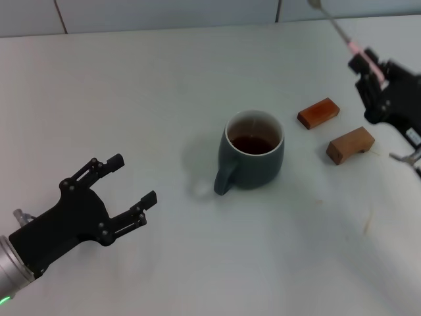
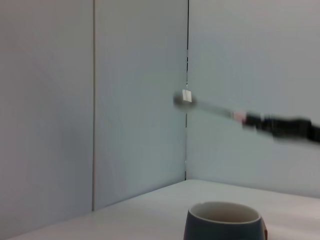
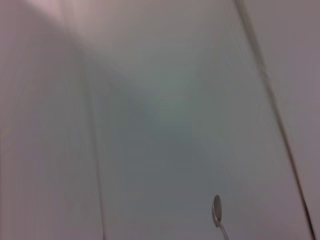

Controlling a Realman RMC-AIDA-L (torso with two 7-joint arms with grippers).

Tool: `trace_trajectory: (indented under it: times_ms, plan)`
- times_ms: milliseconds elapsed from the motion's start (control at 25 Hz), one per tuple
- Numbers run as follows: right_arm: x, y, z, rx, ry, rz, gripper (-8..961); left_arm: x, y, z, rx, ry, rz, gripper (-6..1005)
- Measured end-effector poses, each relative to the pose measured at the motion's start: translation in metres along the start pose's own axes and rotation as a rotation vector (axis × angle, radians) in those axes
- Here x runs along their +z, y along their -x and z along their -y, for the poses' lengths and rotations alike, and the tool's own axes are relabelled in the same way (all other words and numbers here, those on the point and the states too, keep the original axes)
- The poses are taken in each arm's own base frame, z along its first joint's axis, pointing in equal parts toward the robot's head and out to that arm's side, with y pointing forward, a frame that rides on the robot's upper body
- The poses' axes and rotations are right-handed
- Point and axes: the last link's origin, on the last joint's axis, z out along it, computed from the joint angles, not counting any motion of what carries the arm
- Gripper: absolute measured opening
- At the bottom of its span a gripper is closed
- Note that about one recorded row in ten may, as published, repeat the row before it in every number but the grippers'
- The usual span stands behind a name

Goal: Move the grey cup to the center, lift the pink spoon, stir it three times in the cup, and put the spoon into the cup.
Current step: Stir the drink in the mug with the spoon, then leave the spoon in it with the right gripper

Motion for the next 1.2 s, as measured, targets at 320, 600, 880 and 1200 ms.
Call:
trace_trajectory:
  times_ms: [320, 600, 880, 1200]
  plan:
    - [0.033, 0.116, 0.042, -0.322, 0.518, 0.006, 118, 0.0, 0.001, 0.0, 0.004, 0.004, 0.007, 859]
    - [0.081, 0.188, 0.027, -0.19, 0.708, -0.511, 118, 0.001, 0.001, -0.001, 0.004, 0.01, 0.009, 859]
    - [0.127, 0.208, -0.004, -0.228, 0.696, -0.99, 118, 0.002, 0.001, -0.002, 0.002, 0.013, 0.01, 859]
    - [0.158, 0.191, -0.025, -0.283, 0.678, -1.286, 118, 0.001, 0.001, -0.002, -0.006, 0.014, 0.007, 859]
